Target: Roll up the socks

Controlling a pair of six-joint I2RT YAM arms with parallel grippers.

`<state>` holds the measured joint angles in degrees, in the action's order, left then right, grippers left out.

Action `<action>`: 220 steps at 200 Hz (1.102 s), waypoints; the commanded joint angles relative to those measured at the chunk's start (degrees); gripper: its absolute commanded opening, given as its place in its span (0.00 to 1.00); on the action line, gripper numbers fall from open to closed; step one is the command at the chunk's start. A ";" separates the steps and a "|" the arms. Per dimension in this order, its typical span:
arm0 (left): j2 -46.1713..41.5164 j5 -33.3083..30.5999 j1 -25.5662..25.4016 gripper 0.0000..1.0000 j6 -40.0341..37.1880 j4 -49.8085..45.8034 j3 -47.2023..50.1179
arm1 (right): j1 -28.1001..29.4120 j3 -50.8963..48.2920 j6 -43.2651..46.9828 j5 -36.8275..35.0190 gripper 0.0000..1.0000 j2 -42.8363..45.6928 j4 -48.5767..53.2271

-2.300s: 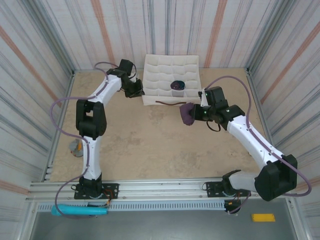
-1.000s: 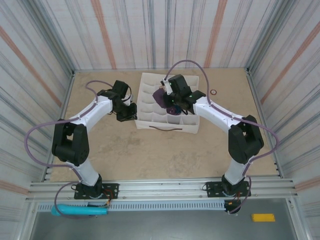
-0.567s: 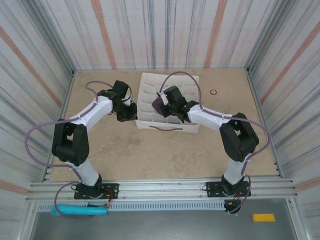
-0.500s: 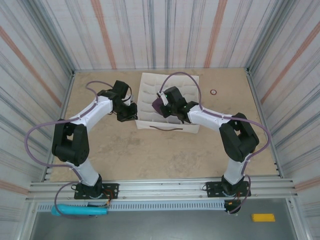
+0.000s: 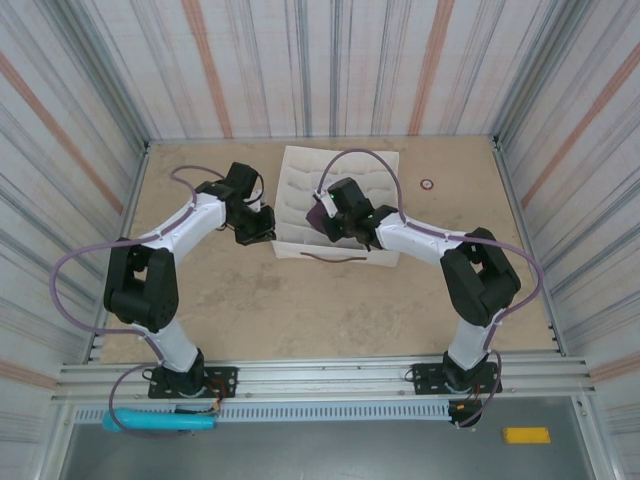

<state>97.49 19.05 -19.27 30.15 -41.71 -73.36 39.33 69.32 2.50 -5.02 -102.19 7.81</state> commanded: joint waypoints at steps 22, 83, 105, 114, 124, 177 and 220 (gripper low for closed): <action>-0.37 0.02 0.06 0.00 2.71 -0.98 0.50 | 2.61 0.15 2.88 -2.55 0.00 -2.69 11.06; -0.36 0.30 -0.07 0.00 2.89 -0.73 0.59 | 3.36 4.07 2.88 -5.47 0.00 -8.11 16.08; -0.17 0.46 -0.24 0.00 2.98 -0.51 0.59 | 3.41 6.62 3.38 -4.92 0.00 -10.45 18.55; -0.03 0.62 -0.24 0.00 3.01 -0.47 0.50 | 3.41 7.84 3.31 -4.92 0.00 -11.39 19.93; 0.21 0.97 -0.24 0.00 3.11 -0.34 0.48 | 3.44 8.47 3.14 -4.87 0.00 -11.93 20.55; 1.11 3.93 -0.24 0.00 6.95 3.82 1.82 | 2.41 15.91 1.92 -2.39 0.08 -14.61 27.43; 3.43 4.66 -0.75 0.00 11.05 6.86 1.58 | 0.05 19.25 0.93 -0.39 0.27 -12.91 28.78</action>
<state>98.32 22.59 -19.59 36.03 -37.82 -72.34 40.45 87.29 3.77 -8.49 -115.39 30.96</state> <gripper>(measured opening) 0.063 0.234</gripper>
